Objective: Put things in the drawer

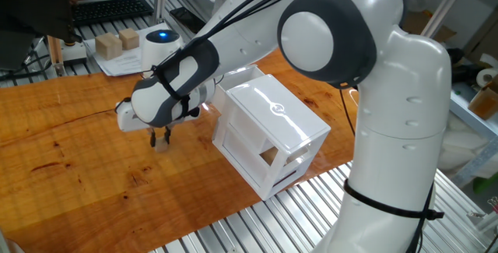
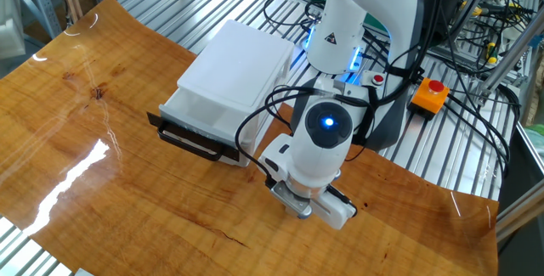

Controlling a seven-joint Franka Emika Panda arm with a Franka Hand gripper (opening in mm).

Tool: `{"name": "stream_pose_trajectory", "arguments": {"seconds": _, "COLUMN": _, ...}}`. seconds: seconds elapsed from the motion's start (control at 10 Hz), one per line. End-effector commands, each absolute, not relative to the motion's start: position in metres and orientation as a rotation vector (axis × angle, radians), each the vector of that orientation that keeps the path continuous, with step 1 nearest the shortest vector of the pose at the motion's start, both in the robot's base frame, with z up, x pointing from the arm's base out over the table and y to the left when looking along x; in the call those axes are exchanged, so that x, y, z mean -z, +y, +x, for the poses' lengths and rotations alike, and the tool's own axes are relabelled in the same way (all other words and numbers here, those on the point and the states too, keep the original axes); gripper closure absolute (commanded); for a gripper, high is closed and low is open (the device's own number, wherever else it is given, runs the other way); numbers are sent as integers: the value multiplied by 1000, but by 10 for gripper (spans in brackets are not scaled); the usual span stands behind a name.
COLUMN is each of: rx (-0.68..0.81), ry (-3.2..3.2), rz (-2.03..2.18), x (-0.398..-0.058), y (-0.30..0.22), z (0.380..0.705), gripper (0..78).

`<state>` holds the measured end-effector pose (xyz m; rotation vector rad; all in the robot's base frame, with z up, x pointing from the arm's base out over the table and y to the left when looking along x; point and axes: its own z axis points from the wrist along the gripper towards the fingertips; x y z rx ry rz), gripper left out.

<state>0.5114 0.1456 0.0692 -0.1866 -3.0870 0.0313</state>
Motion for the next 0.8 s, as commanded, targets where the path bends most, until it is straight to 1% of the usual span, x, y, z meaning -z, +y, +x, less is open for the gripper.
{"name": "stream_pose_trajectory", "arguments": {"seconds": 0.1, "rx": -39, "ry": -3087, "rz": -236, "x": -82, "y": 143, "z": 511, "gripper": 764}}
{"name": "stream_pose_trajectory", "arguments": {"seconds": 0.8, "rx": -49, "ry": -3075, "rz": -373, "x": -112, "y": 145, "z": 511, "gripper": 764}}
